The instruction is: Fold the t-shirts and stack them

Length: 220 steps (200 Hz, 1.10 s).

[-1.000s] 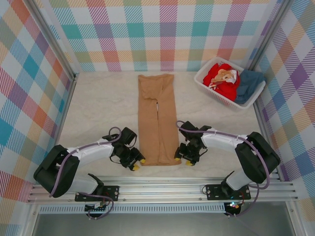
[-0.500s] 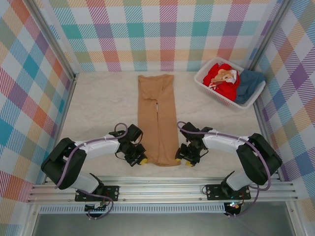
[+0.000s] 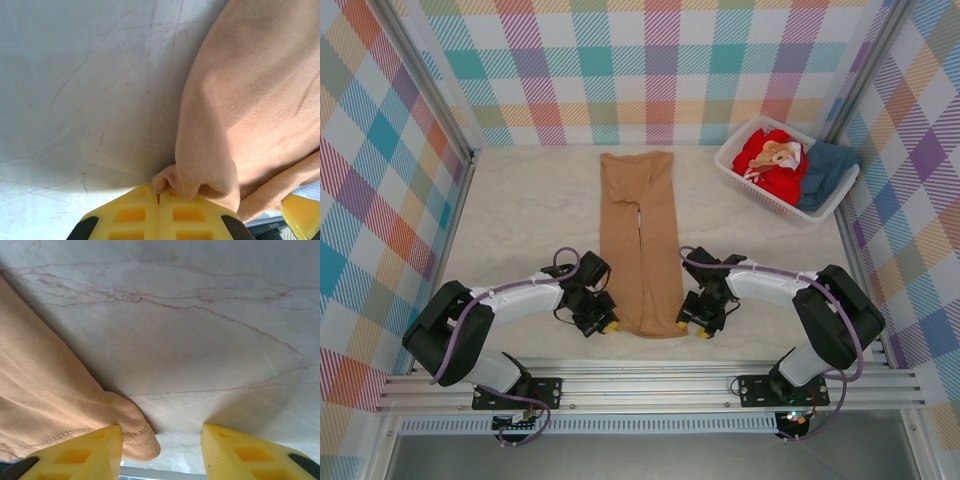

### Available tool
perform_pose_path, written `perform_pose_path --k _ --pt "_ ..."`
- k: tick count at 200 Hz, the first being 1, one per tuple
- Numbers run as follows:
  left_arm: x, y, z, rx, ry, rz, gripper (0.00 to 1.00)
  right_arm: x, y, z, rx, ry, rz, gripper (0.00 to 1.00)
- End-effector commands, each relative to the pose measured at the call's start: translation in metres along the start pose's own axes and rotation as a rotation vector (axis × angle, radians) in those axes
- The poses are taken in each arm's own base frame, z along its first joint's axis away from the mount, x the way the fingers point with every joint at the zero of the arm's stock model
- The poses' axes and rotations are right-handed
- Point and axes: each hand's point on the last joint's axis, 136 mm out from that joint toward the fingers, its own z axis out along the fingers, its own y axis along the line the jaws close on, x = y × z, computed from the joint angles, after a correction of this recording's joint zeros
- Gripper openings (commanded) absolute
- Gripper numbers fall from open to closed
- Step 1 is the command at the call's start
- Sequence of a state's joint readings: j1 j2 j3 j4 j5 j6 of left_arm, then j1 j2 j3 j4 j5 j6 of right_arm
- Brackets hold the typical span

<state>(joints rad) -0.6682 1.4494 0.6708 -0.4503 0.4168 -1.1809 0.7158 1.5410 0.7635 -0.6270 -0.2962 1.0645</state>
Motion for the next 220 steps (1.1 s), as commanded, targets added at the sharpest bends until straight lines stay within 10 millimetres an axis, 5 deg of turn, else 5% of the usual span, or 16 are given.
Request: perform_pose_path --k 1,64,124,220 --pt "0.004 -0.001 -0.007 -0.011 -0.008 0.037 0.0 0.019 0.027 -0.001 -0.083 0.07 -0.022 0.47" --pt "0.005 -0.002 -0.008 -0.016 0.001 0.057 0.0 0.014 0.02 0.014 -0.024 0.072 0.005 0.39" --pt "0.005 -0.002 -0.011 -0.029 -0.007 0.074 0.0 0.005 0.01 0.001 0.042 -0.01 -0.052 0.41" --pt "0.006 0.0 -0.015 -0.048 -0.007 0.103 0.0 -0.009 0.033 -0.002 0.014 -0.046 -0.131 0.1"
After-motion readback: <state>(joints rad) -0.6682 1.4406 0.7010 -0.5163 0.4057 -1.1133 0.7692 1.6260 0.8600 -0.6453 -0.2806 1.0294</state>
